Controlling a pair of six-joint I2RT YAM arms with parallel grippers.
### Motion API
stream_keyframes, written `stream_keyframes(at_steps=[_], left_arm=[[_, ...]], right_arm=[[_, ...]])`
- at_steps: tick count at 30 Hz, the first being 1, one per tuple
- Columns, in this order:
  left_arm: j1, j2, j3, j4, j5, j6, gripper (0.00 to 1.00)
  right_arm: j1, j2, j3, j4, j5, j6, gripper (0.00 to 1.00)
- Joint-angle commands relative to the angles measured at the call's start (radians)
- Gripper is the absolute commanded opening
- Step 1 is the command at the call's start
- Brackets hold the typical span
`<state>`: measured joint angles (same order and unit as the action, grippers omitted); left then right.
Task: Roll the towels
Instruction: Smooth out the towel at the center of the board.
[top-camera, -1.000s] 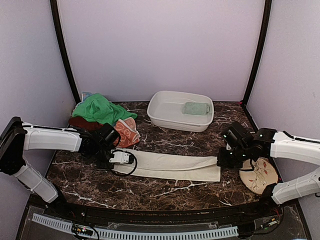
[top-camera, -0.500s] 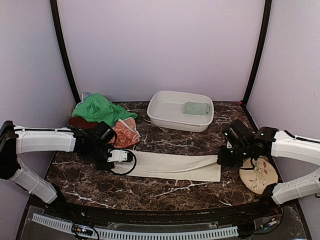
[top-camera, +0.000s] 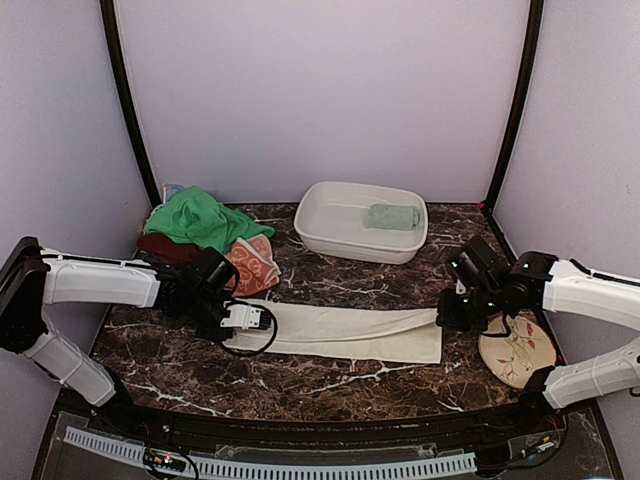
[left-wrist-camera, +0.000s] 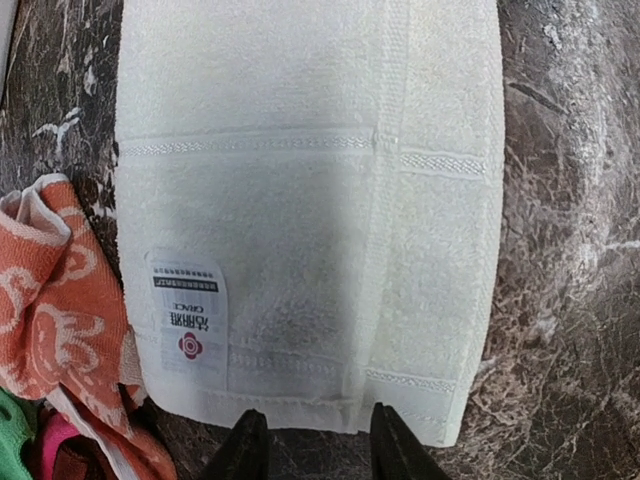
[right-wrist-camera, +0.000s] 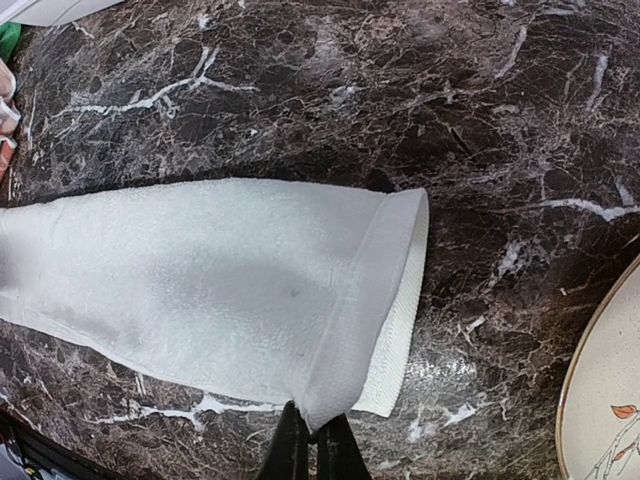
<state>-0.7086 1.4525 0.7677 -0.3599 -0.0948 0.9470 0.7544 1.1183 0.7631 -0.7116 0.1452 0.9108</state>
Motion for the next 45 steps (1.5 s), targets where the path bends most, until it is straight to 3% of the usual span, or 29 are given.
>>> stream_keyframes(at_steps=[1,13,19,33,37,45], left_arm=[[-0.016,0.018,-0.016,0.015,-0.010,0.042,0.39],[-0.042,0.069,-0.015,0.040,-0.024,0.026,0.38],[-0.042,0.095,0.019,0.026,-0.050,0.008,0.25],[-0.042,0.118,0.083,0.005,-0.063,-0.024,0.12],[-0.042,0.122,0.080,0.026,-0.079,-0.021,0.00],[-0.042,0.045,0.095,0.040,-0.171,0.029,0.00]], right_arm=[[-0.020,0.001,0.030,-0.011,-0.008,-0.018,0.00],[-0.060,0.000,0.044,-0.012,-0.032,-0.051,0.00],[-0.068,0.001,0.049,-0.015,-0.039,-0.059,0.00],[-0.078,-0.014,0.045,-0.019,-0.047,-0.066,0.00],[-0.081,-0.017,0.048,-0.020,-0.050,-0.067,0.00],[-0.097,0.000,0.070,-0.022,-0.047,-0.087,0.00]])
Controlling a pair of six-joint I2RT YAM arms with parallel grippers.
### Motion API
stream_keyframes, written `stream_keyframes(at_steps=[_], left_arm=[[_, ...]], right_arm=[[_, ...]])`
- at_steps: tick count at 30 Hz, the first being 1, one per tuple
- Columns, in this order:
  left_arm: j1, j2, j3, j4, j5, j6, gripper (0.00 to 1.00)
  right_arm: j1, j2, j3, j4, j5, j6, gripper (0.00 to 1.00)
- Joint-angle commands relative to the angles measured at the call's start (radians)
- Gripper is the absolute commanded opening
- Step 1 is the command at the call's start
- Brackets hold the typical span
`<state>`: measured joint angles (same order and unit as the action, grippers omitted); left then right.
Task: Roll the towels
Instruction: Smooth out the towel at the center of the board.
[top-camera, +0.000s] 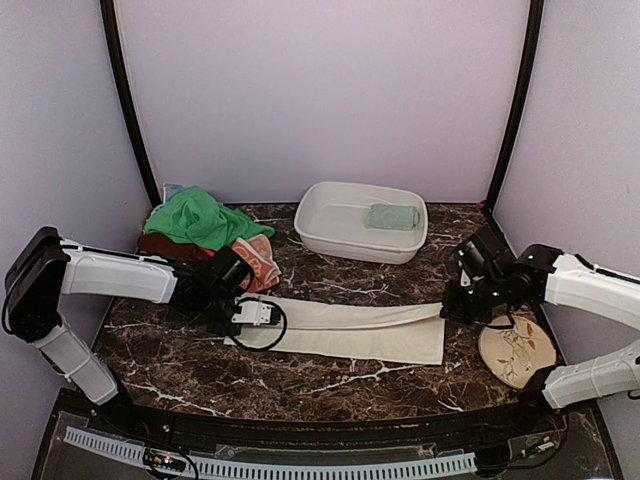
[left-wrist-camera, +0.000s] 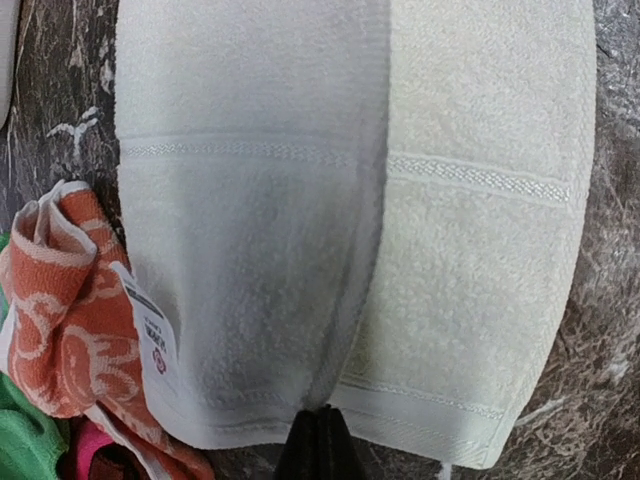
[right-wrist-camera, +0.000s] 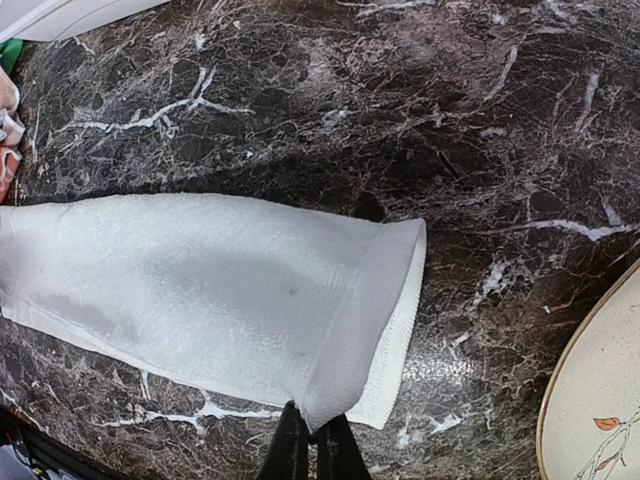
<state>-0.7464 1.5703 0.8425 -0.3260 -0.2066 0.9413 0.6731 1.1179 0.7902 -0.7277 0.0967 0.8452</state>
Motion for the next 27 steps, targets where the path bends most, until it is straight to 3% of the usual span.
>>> stream_keyframes(at_steps=[1,7,12,27], left_arm=[[-0.004,-0.089,0.028,0.001,-0.069,0.044,0.00],[-0.004,-0.134,0.110,-0.111,-0.044,0.025,0.00],[-0.005,-0.128,0.093,-0.205,0.021,-0.026,0.00],[-0.008,-0.104,-0.073,-0.131,0.064,-0.110,0.00]], right_arm=[[-0.019,0.005,0.048,-0.009,0.001,-0.026,0.00],[-0.027,0.015,0.065,-0.019,0.002,-0.043,0.00],[-0.029,0.014,0.026,-0.007,-0.018,-0.036,0.00],[-0.027,0.008,-0.099,0.037,-0.055,-0.003,0.00]])
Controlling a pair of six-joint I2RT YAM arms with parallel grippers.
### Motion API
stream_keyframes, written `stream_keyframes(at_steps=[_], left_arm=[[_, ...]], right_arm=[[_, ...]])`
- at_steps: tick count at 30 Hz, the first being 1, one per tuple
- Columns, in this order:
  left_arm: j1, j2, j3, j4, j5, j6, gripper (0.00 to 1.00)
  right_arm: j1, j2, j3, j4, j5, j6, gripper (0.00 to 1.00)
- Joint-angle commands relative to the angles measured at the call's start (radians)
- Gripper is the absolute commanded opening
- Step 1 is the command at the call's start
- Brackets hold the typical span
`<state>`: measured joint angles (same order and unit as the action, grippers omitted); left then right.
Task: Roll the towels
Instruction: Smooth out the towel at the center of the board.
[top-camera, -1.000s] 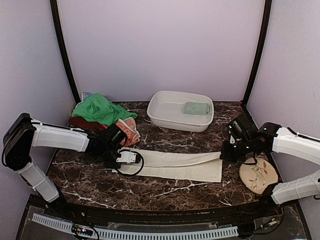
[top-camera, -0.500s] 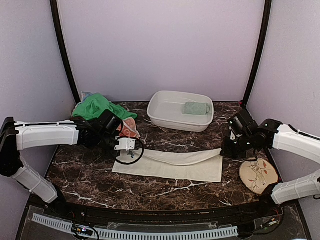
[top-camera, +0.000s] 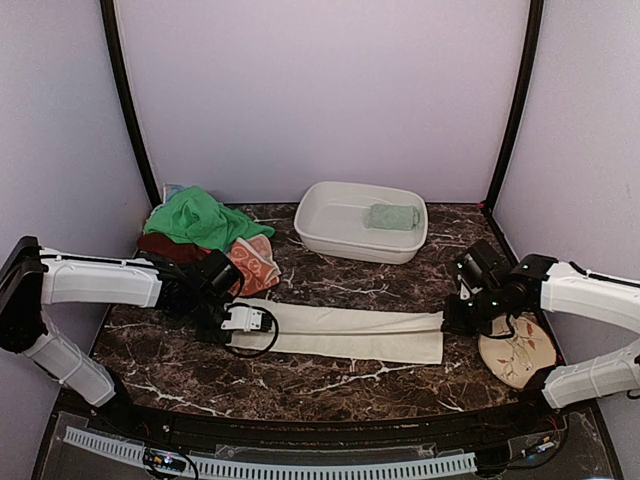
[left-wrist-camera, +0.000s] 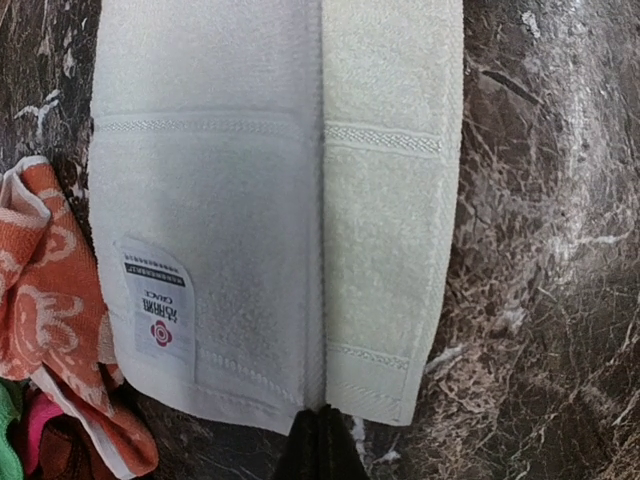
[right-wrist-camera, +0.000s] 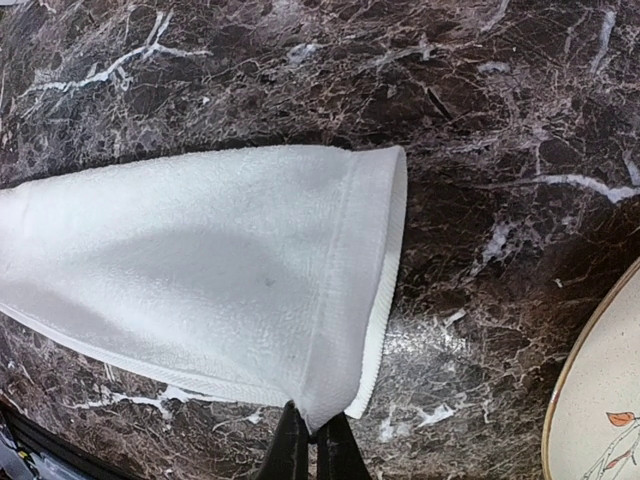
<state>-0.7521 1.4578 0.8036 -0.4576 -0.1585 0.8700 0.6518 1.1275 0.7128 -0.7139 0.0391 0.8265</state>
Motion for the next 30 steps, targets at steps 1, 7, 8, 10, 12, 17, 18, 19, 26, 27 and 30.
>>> stream_keyframes(at_steps=[1,7,8,10,12,17,18,19,26,27,30], left_arm=[[-0.001,0.009,-0.038,0.004,0.018,-0.041,0.00],[-0.003,0.006,-0.044,0.000,0.039,-0.063,0.00],[-0.003,0.006,-0.045,-0.002,0.039,-0.066,0.00],[-0.004,0.003,-0.047,-0.007,0.039,-0.068,0.00],[-0.005,-0.002,-0.052,-0.009,0.033,-0.067,0.00],[-0.016,-0.016,-0.042,-0.042,0.021,-0.077,0.00],[-0.020,-0.021,-0.041,-0.048,0.017,-0.080,0.00],[-0.024,-0.024,-0.038,-0.055,0.013,-0.081,0.00],[-0.045,-0.035,-0.054,-0.072,-0.009,-0.093,0.00],[-0.046,-0.034,-0.061,-0.068,-0.009,-0.095,0.00],[-0.055,-0.029,-0.091,-0.048,-0.022,-0.101,0.00]], right_arm=[[-0.006,-0.001,-0.026,0.024,0.001,0.016,0.00],[-0.003,-0.005,-0.044,0.031,-0.006,0.022,0.00],[-0.001,-0.005,-0.048,0.035,-0.008,0.025,0.00],[0.008,-0.002,-0.062,0.047,-0.013,0.033,0.00],[0.017,0.002,-0.075,0.060,-0.015,0.044,0.00],[0.046,0.029,-0.086,0.078,-0.006,0.061,0.00],[0.051,0.036,-0.086,0.078,0.001,0.064,0.00],[0.057,0.043,-0.083,0.077,0.007,0.066,0.00],[0.081,0.074,-0.082,0.092,0.022,0.079,0.00],[0.085,0.077,-0.086,0.095,0.023,0.083,0.00],[0.096,0.086,-0.110,0.115,0.021,0.097,0.00]])
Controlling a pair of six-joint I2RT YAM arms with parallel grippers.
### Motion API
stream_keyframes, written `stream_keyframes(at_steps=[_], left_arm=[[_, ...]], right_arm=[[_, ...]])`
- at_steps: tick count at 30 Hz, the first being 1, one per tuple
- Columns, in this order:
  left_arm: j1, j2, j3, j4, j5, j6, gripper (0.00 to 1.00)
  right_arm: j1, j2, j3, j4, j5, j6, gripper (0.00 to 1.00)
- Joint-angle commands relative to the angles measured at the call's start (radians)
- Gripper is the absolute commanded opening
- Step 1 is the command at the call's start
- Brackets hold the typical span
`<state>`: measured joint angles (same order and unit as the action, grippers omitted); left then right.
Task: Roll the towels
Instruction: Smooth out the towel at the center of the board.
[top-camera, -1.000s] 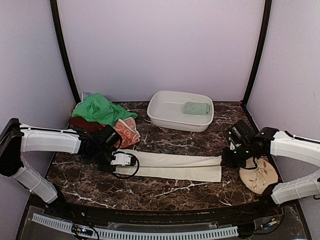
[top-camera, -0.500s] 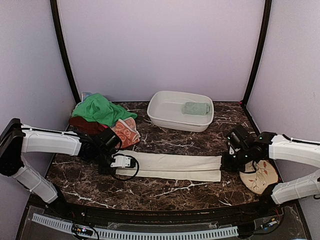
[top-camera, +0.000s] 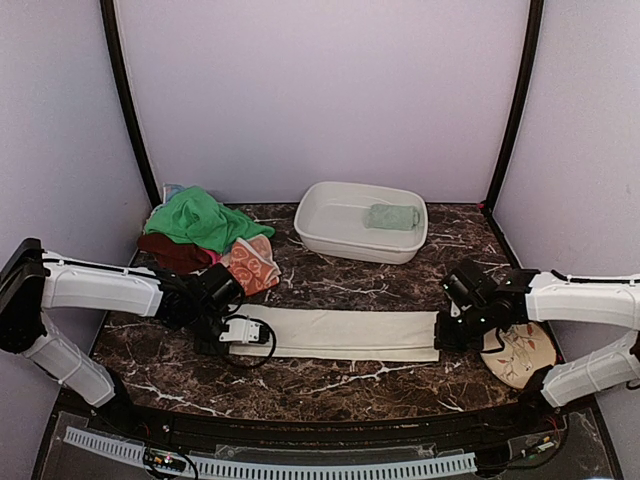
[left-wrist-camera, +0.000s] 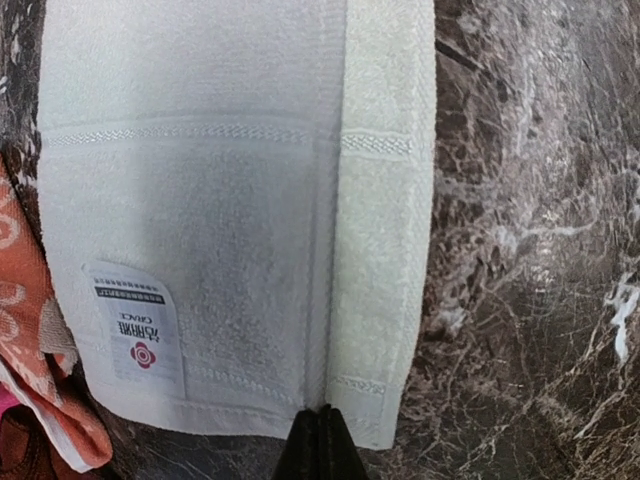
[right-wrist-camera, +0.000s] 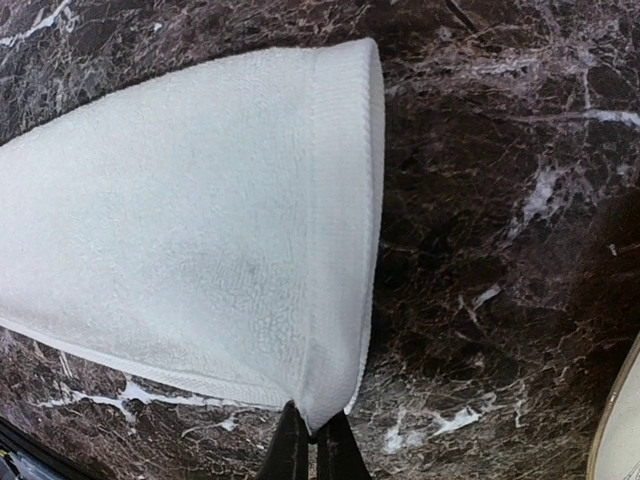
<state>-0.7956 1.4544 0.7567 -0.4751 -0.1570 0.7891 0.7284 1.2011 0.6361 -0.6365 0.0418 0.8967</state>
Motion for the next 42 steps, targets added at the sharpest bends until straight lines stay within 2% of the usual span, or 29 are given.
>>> stream_keyframes(at_steps=[1,16,18,22,27,29,32,42], left_arm=[[-0.015,-0.022,-0.052,-0.025,-0.029,-0.021,0.00],[-0.021,-0.033,-0.071,0.007,-0.066,-0.012,0.00],[-0.021,-0.036,-0.071,0.000,-0.057,-0.016,0.00],[-0.021,-0.041,-0.074,-0.002,-0.049,-0.018,0.00],[-0.021,-0.046,-0.066,0.006,-0.052,-0.015,0.00],[-0.021,-0.049,-0.055,0.003,-0.061,-0.012,0.00],[-0.021,-0.059,-0.024,-0.016,-0.066,-0.005,0.00],[-0.028,-0.091,0.040,-0.111,-0.033,-0.040,0.00]], right_arm=[[0.022,0.015,-0.042,0.047,0.015,0.031,0.00],[0.055,0.068,-0.092,0.086,0.021,0.063,0.00],[0.054,0.069,-0.088,0.066,0.019,0.064,0.21],[0.055,0.021,-0.039,-0.038,0.054,0.054,0.36],[0.047,-0.072,0.129,-0.127,0.080,0.016,0.48],[0.040,-0.053,0.192,-0.118,0.069,-0.001,0.49],[0.036,0.028,0.223,-0.071,0.050,-0.025,0.44],[-0.020,0.329,0.142,0.206,-0.001,-0.055,0.29]])
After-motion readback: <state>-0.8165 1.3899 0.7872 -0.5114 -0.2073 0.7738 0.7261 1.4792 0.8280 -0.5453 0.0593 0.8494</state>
